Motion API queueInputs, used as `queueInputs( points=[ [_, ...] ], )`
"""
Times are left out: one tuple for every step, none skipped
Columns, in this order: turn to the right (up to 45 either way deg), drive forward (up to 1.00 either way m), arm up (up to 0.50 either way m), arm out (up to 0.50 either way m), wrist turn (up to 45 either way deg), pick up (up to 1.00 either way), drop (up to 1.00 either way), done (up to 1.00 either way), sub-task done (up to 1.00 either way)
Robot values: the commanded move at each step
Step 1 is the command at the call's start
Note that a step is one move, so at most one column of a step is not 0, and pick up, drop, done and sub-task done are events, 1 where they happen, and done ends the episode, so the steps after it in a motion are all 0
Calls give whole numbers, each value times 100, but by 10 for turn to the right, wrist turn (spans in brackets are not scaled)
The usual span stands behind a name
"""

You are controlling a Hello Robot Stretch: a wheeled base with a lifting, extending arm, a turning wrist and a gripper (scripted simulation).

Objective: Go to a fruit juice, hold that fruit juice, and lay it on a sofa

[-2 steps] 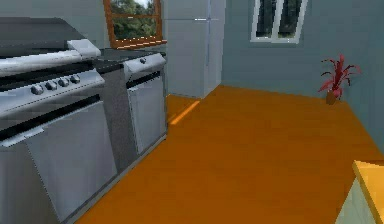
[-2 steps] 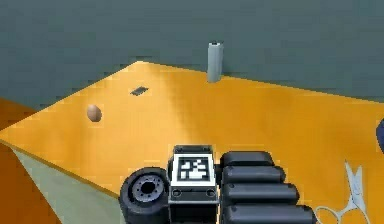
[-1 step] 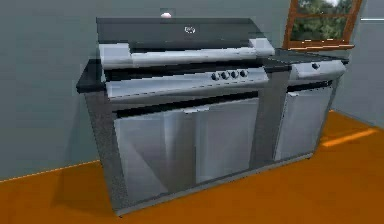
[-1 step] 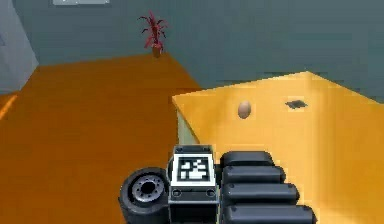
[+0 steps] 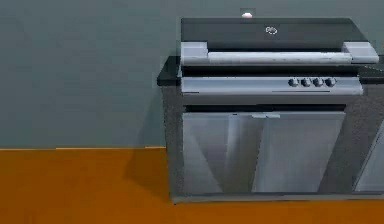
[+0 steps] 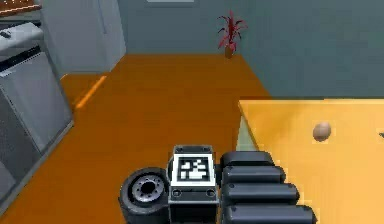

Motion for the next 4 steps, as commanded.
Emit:
queueInputs(
  points=[
    [0,30,0,0,0,0,0,0,0],
    [-450,0,0,0,0,0,0,0,0],
    [-390,0,0,0,0,0,0,0,0],
    [0,100,0,0,0,0,0,0,0]
  ],
)
